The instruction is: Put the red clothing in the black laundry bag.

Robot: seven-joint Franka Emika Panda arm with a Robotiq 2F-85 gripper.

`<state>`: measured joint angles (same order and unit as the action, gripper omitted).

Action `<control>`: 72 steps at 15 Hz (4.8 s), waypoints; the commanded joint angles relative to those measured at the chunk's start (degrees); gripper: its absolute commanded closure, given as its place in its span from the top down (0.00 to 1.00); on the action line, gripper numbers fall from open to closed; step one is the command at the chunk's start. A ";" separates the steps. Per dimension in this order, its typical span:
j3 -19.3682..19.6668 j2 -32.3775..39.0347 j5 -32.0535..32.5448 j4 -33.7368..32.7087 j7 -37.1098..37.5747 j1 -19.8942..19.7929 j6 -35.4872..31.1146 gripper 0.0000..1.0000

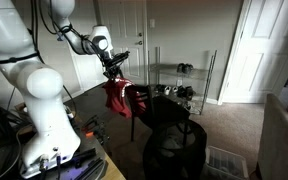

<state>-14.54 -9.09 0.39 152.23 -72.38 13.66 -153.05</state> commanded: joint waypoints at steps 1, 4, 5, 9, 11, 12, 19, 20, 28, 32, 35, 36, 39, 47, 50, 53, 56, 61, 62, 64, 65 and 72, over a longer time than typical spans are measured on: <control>1.23 -5.61 -0.58 2.86 2.58 3.17 3.37 0.05; 2.30 -6.40 -0.57 2.27 2.83 4.64 5.17 0.05; 2.42 -7.02 -0.26 2.15 3.43 4.78 5.57 0.05; 2.72 -10.97 0.09 1.55 8.40 4.83 5.25 0.05; 3.02 -12.02 0.54 -0.08 12.79 4.15 3.55 0.05; 2.91 -12.54 1.23 -0.63 15.65 3.69 2.60 0.05; 3.39 -14.78 8.99 -2.88 37.16 -1.12 1.65 0.05; 4.11 -14.30 9.55 -3.28 39.49 -1.86 1.58 0.05; 6.55 -13.38 9.85 -3.60 40.27 -0.60 2.51 0.21; 6.00 -11.02 9.26 -5.96 41.94 -0.75 2.79 0.05; 7.16 -9.06 6.40 -10.34 44.06 0.40 4.10 0.05; 7.66 -9.04 5.46 -12.03 44.66 0.56 4.80 0.05; 8.58 -9.84 3.54 -16.31 47.13 0.01 6.18 0.05; 9.97 -11.97 4.04 -21.04 63.26 -6.09 5.00 0.05; 11.91 -11.58 0.80 -20.02 65.90 -6.81 4.20 0.05; 14.31 -11.24 -5.17 -18.70 67.86 -7.14 2.63 0.05; 16.02 -10.49 -8.86 -18.04 70.89 -8.39 1.40 0.05; 17.50 -9.79 -12.91 -16.42 77.68 -11.42 -2.50 0.05; 17.70 -9.49 -13.70 -16.23 79.02 -11.92 -3.86 0.05; 17.88 -9.41 -14.81 -15.28 80.47 -12.76 -9.43 0.05; 17.65 -9.73 -14.42 -14.58 80.66 -13.12 -13.09 0.05; 17.97 -8.99 -13.28 -15.37 79.72 -13.08 -11.37 0.21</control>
<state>3.81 -18.08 -12.86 136.92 7.27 0.95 -164.51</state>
